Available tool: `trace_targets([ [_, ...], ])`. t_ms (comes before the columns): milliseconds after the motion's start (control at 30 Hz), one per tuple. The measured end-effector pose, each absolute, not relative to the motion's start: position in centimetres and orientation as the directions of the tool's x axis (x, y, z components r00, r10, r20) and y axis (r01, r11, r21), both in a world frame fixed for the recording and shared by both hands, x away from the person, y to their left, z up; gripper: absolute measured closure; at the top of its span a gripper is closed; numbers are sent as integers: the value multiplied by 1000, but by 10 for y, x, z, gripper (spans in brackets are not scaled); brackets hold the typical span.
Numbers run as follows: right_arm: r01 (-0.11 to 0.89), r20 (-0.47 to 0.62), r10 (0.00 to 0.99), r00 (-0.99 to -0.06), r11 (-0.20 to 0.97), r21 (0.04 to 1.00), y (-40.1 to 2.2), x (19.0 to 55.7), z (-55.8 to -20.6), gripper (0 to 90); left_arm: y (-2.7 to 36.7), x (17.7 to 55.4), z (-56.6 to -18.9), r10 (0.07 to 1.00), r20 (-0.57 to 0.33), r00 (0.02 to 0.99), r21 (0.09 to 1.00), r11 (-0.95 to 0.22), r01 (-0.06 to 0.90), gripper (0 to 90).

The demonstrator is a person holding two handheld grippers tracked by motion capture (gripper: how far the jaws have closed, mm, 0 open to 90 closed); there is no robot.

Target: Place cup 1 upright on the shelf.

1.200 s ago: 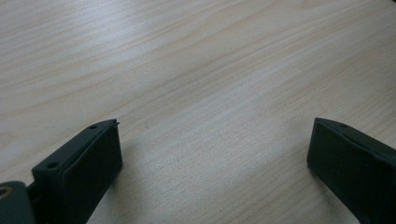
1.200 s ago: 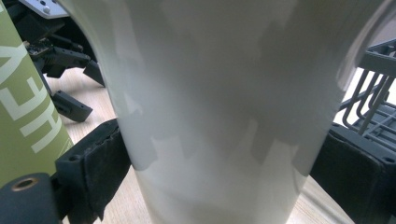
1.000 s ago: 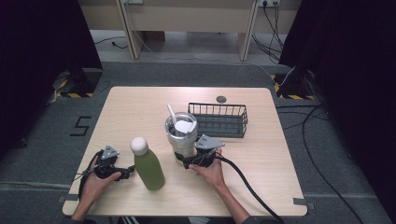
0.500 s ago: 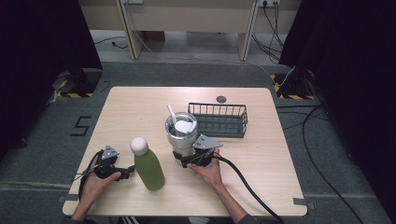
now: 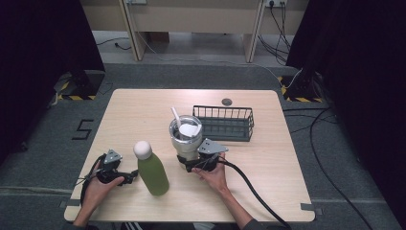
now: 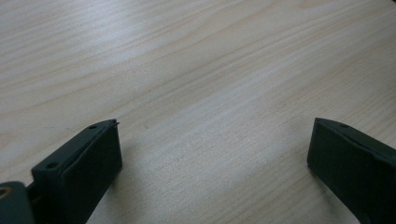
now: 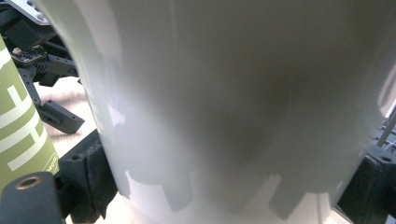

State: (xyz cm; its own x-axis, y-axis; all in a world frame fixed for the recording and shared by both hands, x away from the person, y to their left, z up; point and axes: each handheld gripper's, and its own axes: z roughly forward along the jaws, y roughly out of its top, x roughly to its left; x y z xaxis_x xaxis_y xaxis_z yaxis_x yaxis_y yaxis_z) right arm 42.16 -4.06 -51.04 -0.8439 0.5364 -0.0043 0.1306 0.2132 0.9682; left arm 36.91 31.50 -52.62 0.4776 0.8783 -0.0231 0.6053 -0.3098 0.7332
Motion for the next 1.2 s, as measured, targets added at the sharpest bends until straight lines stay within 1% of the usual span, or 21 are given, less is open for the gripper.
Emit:
trace_targets([
  [333, 152, 18, 546, -838, 202, 968, -43, 422, -509, 108, 315, 370, -526, 876, -24, 481, 733, -312, 605, 19],
  [467, 137, -9, 550, -835, 223, 965, -42, 421, -508, 108, 315, 370, -526, 874, -22, 485, 731, -316, 604, 17],
  [533, 140, -4, 551, -834, 219, 966, -43, 421, -507, 108, 315, 370, -526, 874, -22, 485, 731, -317, 604, 16],
  [1200, 141, -4, 581, -814, 204, 969, -54, 419, -484, 109, 315, 371, -526, 874, -21, 486, 731, -319, 604, 17],
])
